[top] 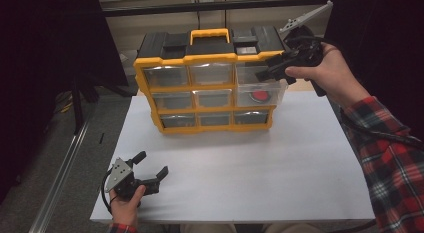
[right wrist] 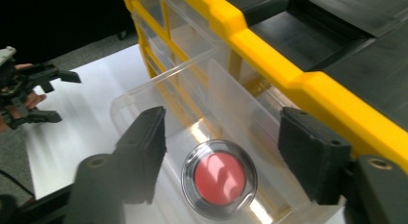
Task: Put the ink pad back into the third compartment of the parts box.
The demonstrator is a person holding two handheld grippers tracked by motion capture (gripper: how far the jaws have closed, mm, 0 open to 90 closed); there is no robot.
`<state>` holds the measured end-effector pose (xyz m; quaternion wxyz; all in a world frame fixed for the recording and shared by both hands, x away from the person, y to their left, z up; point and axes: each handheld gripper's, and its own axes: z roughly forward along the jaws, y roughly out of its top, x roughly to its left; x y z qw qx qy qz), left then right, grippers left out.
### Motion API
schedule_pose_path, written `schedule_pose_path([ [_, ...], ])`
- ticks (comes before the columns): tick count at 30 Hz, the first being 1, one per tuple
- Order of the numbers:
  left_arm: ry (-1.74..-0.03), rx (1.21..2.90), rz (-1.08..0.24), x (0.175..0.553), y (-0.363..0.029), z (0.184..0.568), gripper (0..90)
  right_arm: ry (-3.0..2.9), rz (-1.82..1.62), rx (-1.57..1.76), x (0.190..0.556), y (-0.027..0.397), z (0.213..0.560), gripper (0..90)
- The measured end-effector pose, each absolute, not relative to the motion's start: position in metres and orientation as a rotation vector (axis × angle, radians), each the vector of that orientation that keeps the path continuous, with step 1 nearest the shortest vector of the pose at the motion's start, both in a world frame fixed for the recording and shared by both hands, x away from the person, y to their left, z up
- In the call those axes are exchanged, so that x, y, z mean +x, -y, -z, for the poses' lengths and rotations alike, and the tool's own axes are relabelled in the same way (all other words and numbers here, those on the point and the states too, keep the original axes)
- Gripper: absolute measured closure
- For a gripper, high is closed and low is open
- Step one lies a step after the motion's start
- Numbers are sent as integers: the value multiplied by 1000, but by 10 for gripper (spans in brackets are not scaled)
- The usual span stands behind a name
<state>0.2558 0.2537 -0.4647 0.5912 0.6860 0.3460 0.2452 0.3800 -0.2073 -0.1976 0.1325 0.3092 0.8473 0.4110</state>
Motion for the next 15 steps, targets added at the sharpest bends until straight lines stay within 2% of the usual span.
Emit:
schedule_pose_path([
  [2, -810, 1592, -566, 256, -253, 465, 39, -2465, -1205, 886, 379, 208, 198, 400],
  [6, -805, 1597, -572, 256, -253, 464, 39, -2464, -1223, 879, 375, 209, 196, 416],
  [15, -803, 1590, -562, 255, -253, 464, 39, -2491, -1251, 830, 364, 207, 195, 536],
])
